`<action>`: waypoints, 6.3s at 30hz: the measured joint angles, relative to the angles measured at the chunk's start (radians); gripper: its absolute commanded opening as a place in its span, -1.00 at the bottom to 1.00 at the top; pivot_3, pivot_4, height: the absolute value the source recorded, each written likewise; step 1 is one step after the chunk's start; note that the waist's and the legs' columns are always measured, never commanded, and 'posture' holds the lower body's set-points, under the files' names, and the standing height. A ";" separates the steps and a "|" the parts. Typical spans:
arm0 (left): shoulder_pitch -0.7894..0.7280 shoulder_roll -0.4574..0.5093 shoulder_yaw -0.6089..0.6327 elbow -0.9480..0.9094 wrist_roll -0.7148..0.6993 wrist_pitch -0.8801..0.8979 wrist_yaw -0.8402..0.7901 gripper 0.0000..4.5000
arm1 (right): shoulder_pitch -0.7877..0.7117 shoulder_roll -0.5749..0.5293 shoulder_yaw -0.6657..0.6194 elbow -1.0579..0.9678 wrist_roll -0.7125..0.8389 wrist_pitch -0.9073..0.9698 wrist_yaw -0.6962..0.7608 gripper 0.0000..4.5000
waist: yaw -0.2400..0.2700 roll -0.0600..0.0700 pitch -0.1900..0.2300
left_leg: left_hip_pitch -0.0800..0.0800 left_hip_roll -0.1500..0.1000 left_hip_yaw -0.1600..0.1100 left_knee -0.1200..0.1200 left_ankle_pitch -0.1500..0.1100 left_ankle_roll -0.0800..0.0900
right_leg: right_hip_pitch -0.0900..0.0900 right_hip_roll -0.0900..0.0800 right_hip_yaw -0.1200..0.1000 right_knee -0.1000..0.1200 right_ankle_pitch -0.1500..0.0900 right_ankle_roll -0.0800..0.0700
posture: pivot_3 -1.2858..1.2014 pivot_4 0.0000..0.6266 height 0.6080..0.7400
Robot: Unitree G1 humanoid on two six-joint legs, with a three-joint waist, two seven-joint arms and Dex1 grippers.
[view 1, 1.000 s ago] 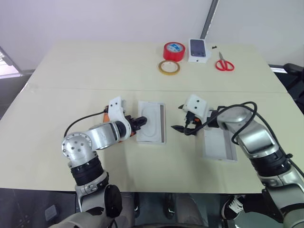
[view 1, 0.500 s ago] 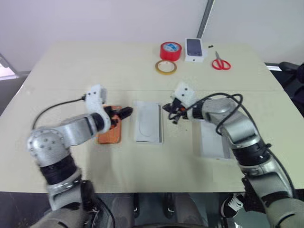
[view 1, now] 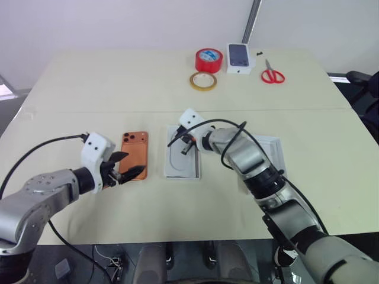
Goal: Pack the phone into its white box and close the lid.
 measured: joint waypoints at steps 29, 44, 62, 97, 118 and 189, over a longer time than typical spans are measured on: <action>0.049 -0.041 0.032 -0.022 0.006 -0.033 -0.035 0.72 | 0.025 -0.079 0.055 -0.125 -0.089 -0.029 0.085 -0.95 | 0.003 0.000 0.000 | 0.001 0.002 -0.001 0.005 0.004 0.003 | 0.003 0.011 -0.001 0.004 0.001 0.001 | 0.03 -0.52 1.00; 0.052 -0.053 0.052 -0.023 -0.009 -0.030 -0.010 0.72 | 0.118 -0.193 0.151 -0.314 0.001 -0.018 0.361 -0.95 | 0.006 0.000 0.000 | 0.002 0.002 -0.002 0.006 0.004 0.003 | 0.003 0.012 -0.001 0.004 0.001 0.001 | 0.03 -0.52 1.00; -0.015 -0.118 0.163 0.070 -0.042 0.080 0.145 0.97 | 0.025 -0.100 0.038 -0.252 0.026 -0.045 0.263 -1.00 | 0.007 -0.001 -0.001 | 0.003 0.003 -0.003 0.008 0.005 0.001 | 0.003 0.013 -0.001 0.012 0.002 0.003 | 0.03 -0.52 1.00; -0.378 -0.434 0.316 0.288 -0.171 0.690 0.507 0.98 | -0.112 0.136 0.268 0.191 -0.210 -0.287 0.281 -1.00 | 0.011 -0.005 -0.004 | 0.021 0.001 -0.006 0.003 0.005 -0.001 | 0.020 0.008 -0.003 0.013 0.000 0.002 | 0.03 -0.52 1.00; -0.428 -0.483 0.379 0.420 -0.441 0.726 0.694 0.98 | -0.097 0.139 0.250 0.188 -0.228 -0.301 0.289 -1.00 | 0.006 -0.005 -0.004 | 0.020 0.002 -0.007 0.003 0.005 -0.001 | 0.020 0.007 -0.004 0.013 0.000 0.002 | 0.03 -0.52 1.00; -0.319 -0.472 -0.224 0.390 -1.045 0.068 1.103 0.22 | 0.279 -0.413 -0.250 -0.415 0.148 -0.069 0.352 -1.00 | 0.013 -0.005 -0.002 | 0.016 0.001 -0.007 0.001 0.003 0.003 | 0.021 0.007 -0.006 -0.003 -0.001 -0.003 | 0.03 -0.52 1.00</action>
